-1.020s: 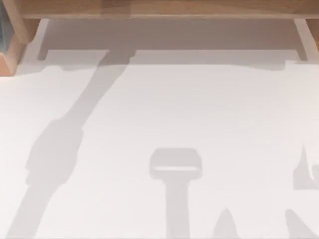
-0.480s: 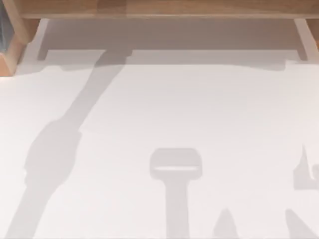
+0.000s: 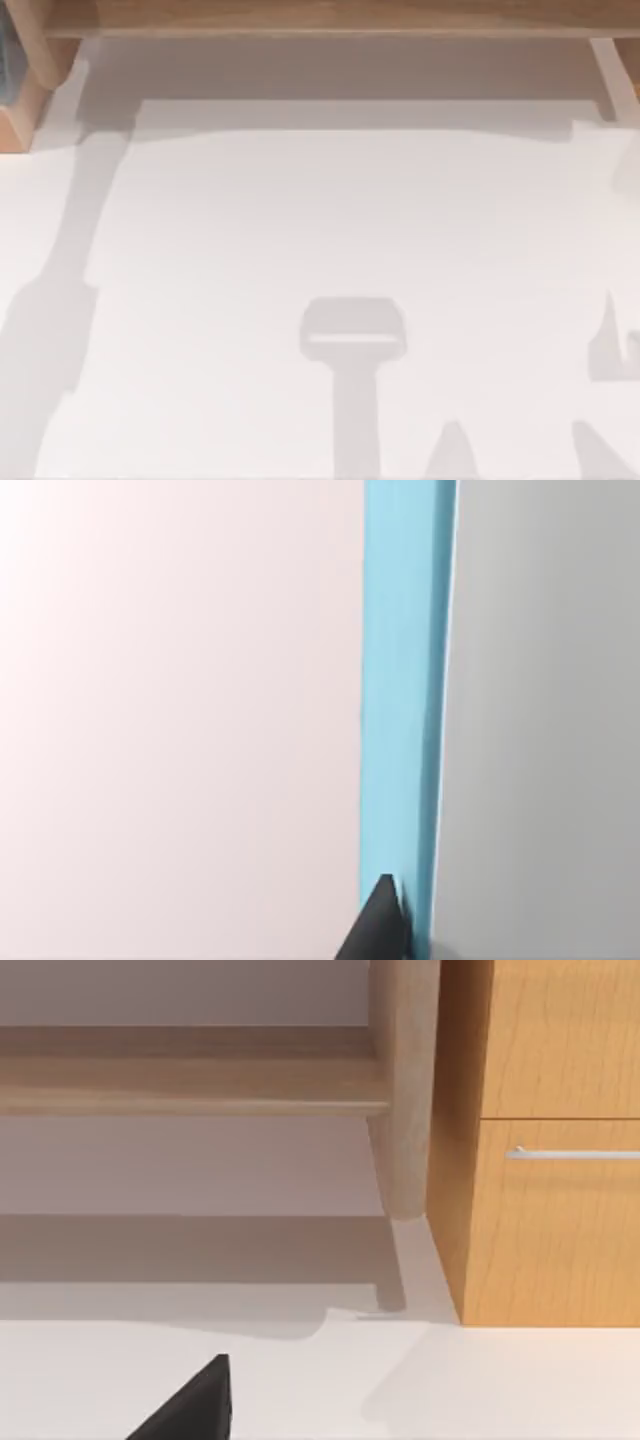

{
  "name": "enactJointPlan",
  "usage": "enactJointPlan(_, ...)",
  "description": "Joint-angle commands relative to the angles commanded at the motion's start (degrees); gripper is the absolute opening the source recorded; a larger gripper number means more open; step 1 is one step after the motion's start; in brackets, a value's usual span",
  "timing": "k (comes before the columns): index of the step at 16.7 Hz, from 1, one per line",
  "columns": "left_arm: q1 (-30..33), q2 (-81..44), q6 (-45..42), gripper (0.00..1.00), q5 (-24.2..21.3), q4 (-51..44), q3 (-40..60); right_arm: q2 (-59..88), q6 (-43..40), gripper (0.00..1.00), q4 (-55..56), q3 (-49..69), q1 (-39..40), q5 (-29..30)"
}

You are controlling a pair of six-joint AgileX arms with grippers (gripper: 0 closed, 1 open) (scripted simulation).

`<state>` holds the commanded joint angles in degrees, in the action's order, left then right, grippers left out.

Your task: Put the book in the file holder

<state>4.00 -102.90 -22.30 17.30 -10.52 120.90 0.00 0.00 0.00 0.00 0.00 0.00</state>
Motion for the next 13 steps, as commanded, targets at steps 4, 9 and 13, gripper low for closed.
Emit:
enactJointPlan(4, -15.0, 2.8, -15.9, 0.0, -5.1, 0.7, -11.6, 0.0, 0.0, 1.0, 0.0, 0.0, 0.0, 0.0)
enactJointPlan(9, -32.4, 2.4, -36.5, 0.0, -13.2, 5.7, -31.0, 0.0, 0.0, 1.0, 0.0, 0.0, 0.0, 0.0)
enactJointPlan(13, -41.6, 1.1, -51.8, 0.0, -21.3, 14.3, -46.5, 0.0, 0.0, 1.0, 0.0, 0.0, 0.0, 0.0)
